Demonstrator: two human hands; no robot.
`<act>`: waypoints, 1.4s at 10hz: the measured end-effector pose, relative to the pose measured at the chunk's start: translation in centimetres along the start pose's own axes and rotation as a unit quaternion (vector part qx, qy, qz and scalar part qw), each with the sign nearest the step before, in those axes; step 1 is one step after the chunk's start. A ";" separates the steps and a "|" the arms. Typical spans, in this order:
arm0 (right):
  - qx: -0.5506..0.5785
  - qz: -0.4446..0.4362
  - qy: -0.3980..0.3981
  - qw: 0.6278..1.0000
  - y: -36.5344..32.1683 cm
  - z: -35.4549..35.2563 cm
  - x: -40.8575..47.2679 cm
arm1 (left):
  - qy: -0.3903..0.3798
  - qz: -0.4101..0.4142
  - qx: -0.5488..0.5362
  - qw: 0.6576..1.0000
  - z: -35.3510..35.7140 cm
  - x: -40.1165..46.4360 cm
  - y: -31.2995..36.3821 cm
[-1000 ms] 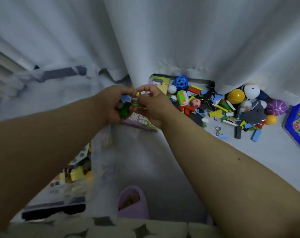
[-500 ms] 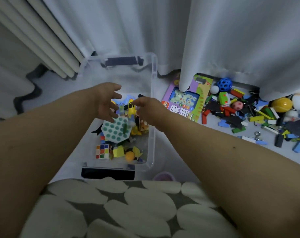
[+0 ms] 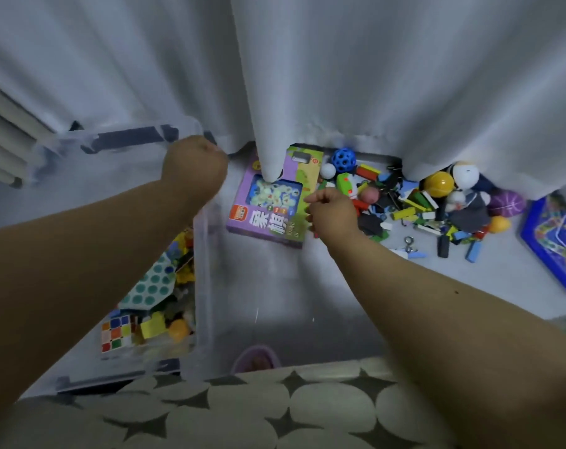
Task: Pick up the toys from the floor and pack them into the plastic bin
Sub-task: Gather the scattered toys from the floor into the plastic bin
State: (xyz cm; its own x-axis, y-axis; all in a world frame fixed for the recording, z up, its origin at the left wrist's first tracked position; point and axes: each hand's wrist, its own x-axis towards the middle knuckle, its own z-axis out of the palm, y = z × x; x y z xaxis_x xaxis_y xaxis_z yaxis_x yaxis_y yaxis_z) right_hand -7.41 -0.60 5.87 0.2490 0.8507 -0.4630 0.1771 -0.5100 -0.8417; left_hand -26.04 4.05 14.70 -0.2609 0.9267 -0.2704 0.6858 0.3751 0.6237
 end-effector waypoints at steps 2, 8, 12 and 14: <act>-0.059 0.074 0.069 0.993 6.5 -6.5 3.6 | -0.116 0.054 0.025 0.991 6.6 -0.6 4.4; -0.432 0.096 -0.005 0.897 16.9 -14.5 6.6 | -0.343 -0.304 -0.198 0.867 27.8 -4.8 4.0; -0.414 0.049 -0.051 0.908 16.9 -14.8 9.0 | -0.326 -0.352 -0.259 0.838 30.2 -5.3 0.7; -0.256 0.025 -0.044 0.965 15.0 -13.6 7.0 | -0.337 -0.381 -0.361 0.782 29.7 -5.0 0.1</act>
State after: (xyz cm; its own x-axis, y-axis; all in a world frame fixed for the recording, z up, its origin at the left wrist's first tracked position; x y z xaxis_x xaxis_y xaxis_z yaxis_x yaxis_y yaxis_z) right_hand 9.93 -4.04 -6.16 0.1913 0.8197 -0.5399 0.6195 -0.5275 -0.5814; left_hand -4.45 -1.19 -5.68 0.1776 0.2974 -0.9381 -0.1196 0.9527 0.2794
